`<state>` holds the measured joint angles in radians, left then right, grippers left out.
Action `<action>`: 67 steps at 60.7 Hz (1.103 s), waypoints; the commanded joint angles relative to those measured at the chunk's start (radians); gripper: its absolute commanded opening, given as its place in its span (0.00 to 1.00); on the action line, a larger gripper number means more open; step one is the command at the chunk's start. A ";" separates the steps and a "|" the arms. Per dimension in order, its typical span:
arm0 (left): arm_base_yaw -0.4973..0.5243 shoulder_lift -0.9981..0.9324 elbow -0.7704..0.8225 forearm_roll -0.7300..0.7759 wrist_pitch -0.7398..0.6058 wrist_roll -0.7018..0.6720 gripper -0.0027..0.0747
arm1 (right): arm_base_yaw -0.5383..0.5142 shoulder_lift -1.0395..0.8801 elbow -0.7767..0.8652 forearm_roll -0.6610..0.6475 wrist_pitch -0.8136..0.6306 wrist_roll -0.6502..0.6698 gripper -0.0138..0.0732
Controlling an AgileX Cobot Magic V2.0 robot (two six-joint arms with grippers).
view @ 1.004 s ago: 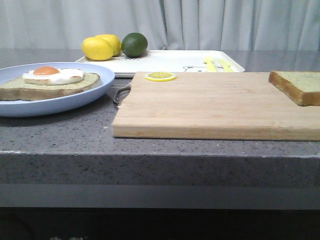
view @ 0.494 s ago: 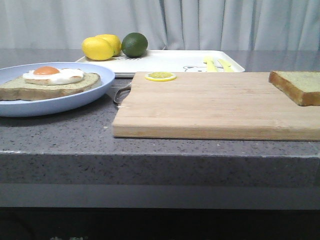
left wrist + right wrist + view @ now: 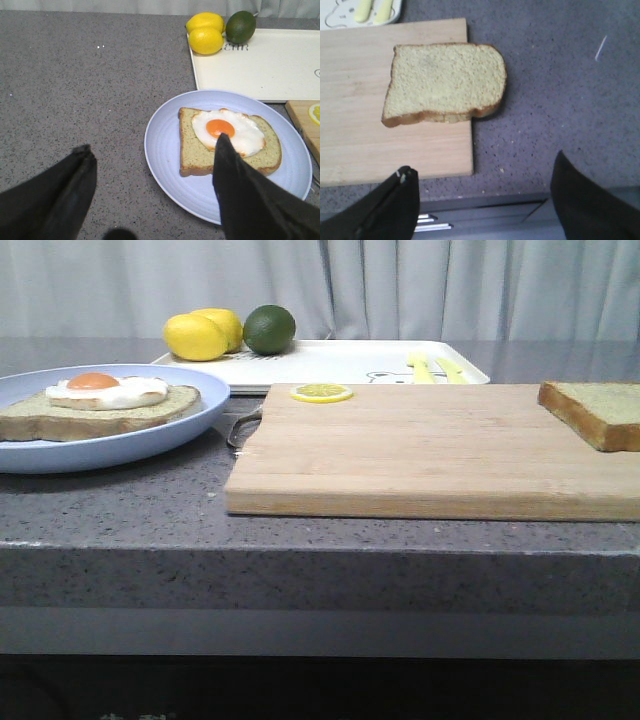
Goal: Place bread and move sandwich to tray
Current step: 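Lower the right gripper over the plain bread slice on the cutting board, then grasp the plain bread slice edge with the right gripper and lift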
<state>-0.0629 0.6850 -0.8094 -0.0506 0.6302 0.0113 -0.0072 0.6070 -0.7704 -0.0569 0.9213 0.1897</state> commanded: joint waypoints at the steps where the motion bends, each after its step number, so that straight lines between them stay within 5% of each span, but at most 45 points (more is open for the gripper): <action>1: 0.003 0.025 -0.046 -0.004 -0.044 0.001 0.67 | -0.001 0.064 -0.075 -0.011 0.023 -0.004 0.79; 22: 0.003 0.035 -0.046 -0.004 -0.041 0.001 0.67 | -0.010 0.356 -0.249 0.071 0.130 -0.108 0.79; 32: -0.001 0.035 -0.046 -0.004 -0.041 0.001 0.67 | -0.127 0.462 -0.326 0.108 0.142 -0.134 0.79; 52: -0.109 0.035 -0.046 0.021 -0.046 0.001 0.67 | -0.571 0.636 -0.332 0.704 0.230 -0.540 0.79; 67: -0.135 0.035 -0.046 0.042 -0.060 0.001 0.67 | -0.652 0.824 -0.332 0.834 0.294 -0.665 0.79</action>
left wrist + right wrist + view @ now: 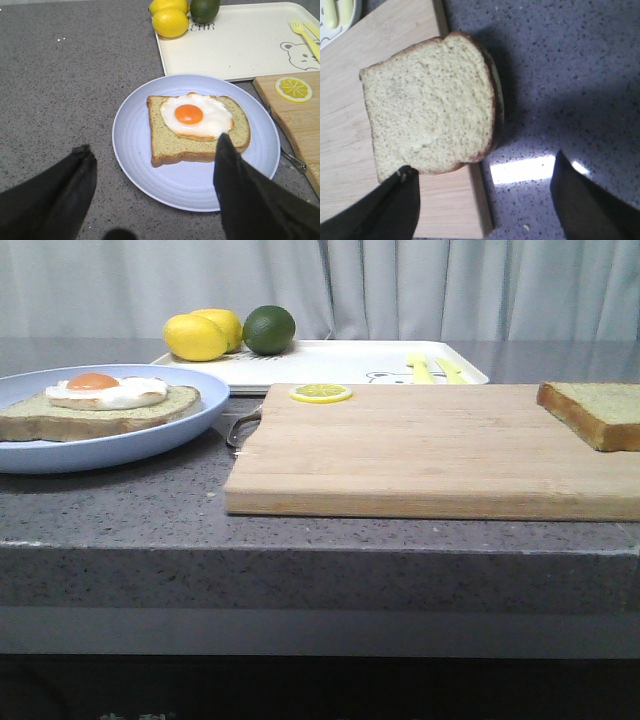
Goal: Place bread and move sandwich to tray
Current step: 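Grasp the plain bread slice edge with the right gripper and lift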
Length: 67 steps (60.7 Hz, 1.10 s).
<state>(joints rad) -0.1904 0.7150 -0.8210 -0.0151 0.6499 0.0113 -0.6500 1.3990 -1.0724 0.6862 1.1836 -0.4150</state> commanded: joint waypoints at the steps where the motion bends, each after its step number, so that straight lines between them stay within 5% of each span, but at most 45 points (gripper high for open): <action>1: -0.008 0.005 -0.034 0.007 -0.080 0.001 0.67 | -0.008 0.043 -0.030 0.098 0.038 -0.074 0.79; 16: -0.008 0.005 -0.034 0.007 -0.080 0.001 0.67 | -0.006 0.198 -0.030 0.253 0.119 -0.196 0.79; 43: -0.008 0.005 -0.034 0.015 -0.080 0.001 0.67 | 0.064 0.276 -0.030 0.317 0.157 -0.265 0.77; 67: -0.008 0.005 -0.034 0.015 -0.080 0.001 0.67 | 0.075 0.240 -0.030 0.365 0.157 -0.259 0.32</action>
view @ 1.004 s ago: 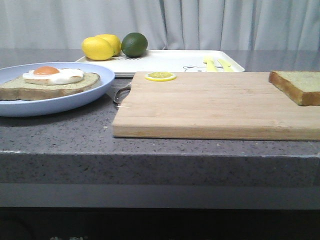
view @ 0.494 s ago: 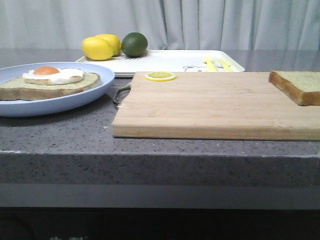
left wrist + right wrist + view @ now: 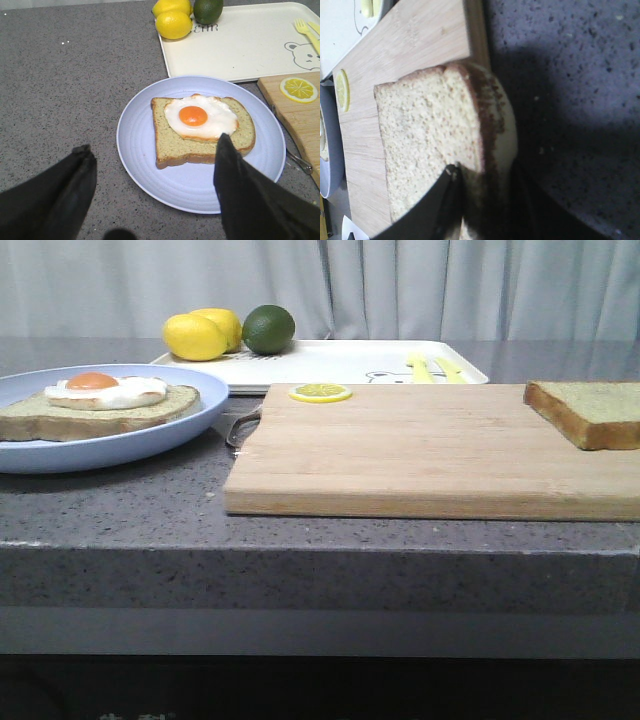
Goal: Place bread and move sandwich to tray
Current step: 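Grasp the plain bread slice edge with the right gripper and lift, then carry the bread slice with the right gripper over the egg toast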
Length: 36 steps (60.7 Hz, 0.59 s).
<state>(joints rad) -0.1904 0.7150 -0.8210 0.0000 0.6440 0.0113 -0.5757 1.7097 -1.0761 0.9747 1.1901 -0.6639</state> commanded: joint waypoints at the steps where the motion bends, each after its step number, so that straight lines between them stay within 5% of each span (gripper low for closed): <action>1: -0.008 0.005 -0.034 0.000 -0.074 0.001 0.67 | 0.001 -0.077 -0.026 0.077 0.151 -0.009 0.31; 22: -0.008 0.005 -0.034 0.023 -0.074 0.001 0.67 | 0.015 -0.283 -0.026 0.235 0.151 0.052 0.28; 36: -0.008 0.005 -0.034 0.023 -0.074 0.001 0.67 | 0.172 -0.371 -0.026 0.382 0.138 0.052 0.28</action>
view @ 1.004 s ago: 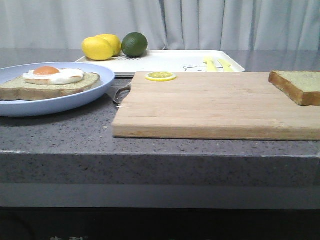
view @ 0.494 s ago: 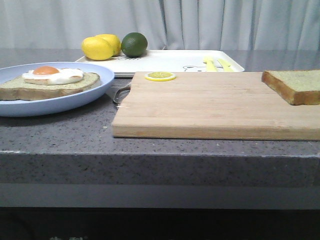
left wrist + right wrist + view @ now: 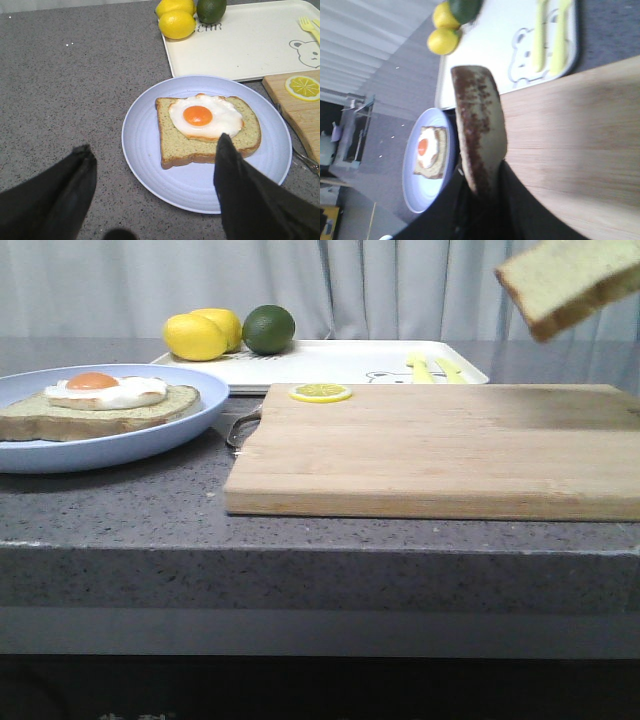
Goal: Place bread and move sandwich to tray
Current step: 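Carry the bread slice with the right gripper over the egg toast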
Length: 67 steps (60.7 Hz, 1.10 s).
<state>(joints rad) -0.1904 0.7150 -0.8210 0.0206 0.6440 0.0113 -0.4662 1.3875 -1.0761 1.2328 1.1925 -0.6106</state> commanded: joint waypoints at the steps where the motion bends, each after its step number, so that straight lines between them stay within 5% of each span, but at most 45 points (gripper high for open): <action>1: -0.008 0.005 -0.034 0.002 -0.074 0.001 0.67 | 0.078 -0.050 -0.026 0.129 0.131 -0.001 0.28; 19: -0.008 0.005 -0.034 0.002 -0.074 0.001 0.67 | 0.492 -0.046 -0.026 0.234 -0.174 -0.001 0.28; 38: -0.008 0.005 -0.034 0.002 -0.074 0.001 0.67 | 0.872 0.073 -0.026 0.520 -0.512 -0.002 0.28; 47: -0.008 0.005 -0.034 -0.007 -0.074 0.001 0.67 | 0.959 0.175 -0.036 0.697 -0.574 -0.110 0.28; 67: -0.008 0.005 -0.032 -0.012 -0.074 0.001 0.67 | 1.052 0.395 -0.288 0.696 -0.640 -0.076 0.28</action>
<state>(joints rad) -0.1904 0.7150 -0.8210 0.0146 0.6440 0.0113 0.5681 1.7961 -1.2791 1.7852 0.5380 -0.7004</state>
